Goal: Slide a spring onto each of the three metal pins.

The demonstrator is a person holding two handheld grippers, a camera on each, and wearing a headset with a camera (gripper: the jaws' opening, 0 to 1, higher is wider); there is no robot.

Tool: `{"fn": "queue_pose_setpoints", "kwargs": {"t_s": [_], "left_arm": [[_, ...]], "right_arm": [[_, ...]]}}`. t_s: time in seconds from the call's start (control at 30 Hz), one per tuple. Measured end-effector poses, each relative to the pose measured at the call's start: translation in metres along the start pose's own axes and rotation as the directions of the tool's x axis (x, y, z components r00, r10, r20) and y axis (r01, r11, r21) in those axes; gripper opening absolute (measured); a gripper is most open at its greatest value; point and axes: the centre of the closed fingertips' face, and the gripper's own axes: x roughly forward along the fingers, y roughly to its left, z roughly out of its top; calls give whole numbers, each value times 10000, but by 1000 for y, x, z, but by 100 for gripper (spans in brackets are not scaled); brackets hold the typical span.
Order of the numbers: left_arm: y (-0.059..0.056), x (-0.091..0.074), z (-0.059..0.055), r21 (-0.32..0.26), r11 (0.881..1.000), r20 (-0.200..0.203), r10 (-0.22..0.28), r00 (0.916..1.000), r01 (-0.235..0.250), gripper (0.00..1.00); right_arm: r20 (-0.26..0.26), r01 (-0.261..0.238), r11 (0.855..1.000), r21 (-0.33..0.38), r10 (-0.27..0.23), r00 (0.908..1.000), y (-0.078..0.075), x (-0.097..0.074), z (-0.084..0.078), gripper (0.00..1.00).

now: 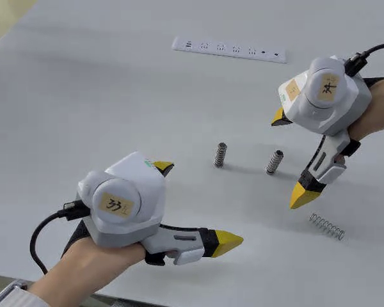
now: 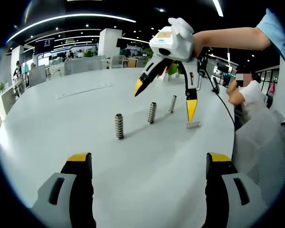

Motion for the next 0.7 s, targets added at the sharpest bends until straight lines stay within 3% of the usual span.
{"fn": "queue_pose_setpoints", "kwargs": {"t_s": [0.4, 0.47, 0.53, 0.67, 0.7], "left_arm": [[-5, -3, 9, 375, 9991, -25, -214, 9998, 215, 99], [-7, -3, 10, 422, 9988, -33, -257, 9997, 258, 99], [-8, -3, 11, 456, 9986, -41, -273, 9996, 274, 99], [-8, -5, 12, 505, 9983, -37, -292, 9996, 293, 99], [-8, -6, 12, 528, 9982, -61, -288, 9996, 291, 99]], "right_arm": [[557, 691, 9956, 640, -727, 9958, -5, -23, -23, 97], [607, 815, 9941, 711, -858, 9945, 1, -28, -25, 97], [710, 912, 9924, 828, -972, 9927, -2, -29, -34, 97], [1048, 1028, 9863, 1286, -1166, 9876, 10, -37, -34, 97], [1189, 1093, 9835, 1444, -1269, 9848, 7, -37, -40, 97]]}}
